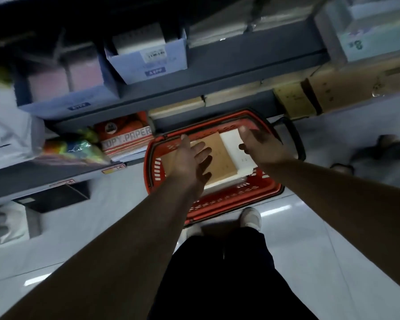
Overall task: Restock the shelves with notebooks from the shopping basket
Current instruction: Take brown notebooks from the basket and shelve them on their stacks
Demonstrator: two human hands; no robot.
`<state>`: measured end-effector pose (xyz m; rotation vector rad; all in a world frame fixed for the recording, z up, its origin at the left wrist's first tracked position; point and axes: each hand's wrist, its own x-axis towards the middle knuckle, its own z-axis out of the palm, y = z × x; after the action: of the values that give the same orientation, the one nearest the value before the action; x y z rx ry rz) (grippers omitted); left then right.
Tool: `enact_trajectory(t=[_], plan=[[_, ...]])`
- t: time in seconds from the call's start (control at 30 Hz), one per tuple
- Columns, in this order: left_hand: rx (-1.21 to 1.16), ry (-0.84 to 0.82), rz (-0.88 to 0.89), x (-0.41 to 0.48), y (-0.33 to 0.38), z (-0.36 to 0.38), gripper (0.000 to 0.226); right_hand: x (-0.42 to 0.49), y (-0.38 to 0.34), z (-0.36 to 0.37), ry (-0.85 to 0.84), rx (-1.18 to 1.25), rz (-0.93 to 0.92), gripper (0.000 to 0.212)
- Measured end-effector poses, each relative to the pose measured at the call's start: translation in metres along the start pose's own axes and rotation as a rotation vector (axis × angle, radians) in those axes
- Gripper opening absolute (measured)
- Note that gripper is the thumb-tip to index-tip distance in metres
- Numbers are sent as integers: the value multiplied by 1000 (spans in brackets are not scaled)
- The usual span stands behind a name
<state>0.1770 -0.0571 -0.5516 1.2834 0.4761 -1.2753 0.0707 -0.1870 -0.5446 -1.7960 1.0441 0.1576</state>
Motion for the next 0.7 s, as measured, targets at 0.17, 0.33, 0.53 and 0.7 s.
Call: enact_trajectory(t=[0.17,0.33,0.53,0.7], plan=[[-34,74,-18,44,-28,-6,66,31,40,14,-72,-91,63,68],[-61,79,-61,85,-62,-13,66,55,81,42,-50,-11,73,44],[-118,98,-114,120,-96,-27,66,76,131,67,-138,-117,94,67],[-150,98,-144,147,-113,-43,67,103,156,82,-178,-297,16,56]])
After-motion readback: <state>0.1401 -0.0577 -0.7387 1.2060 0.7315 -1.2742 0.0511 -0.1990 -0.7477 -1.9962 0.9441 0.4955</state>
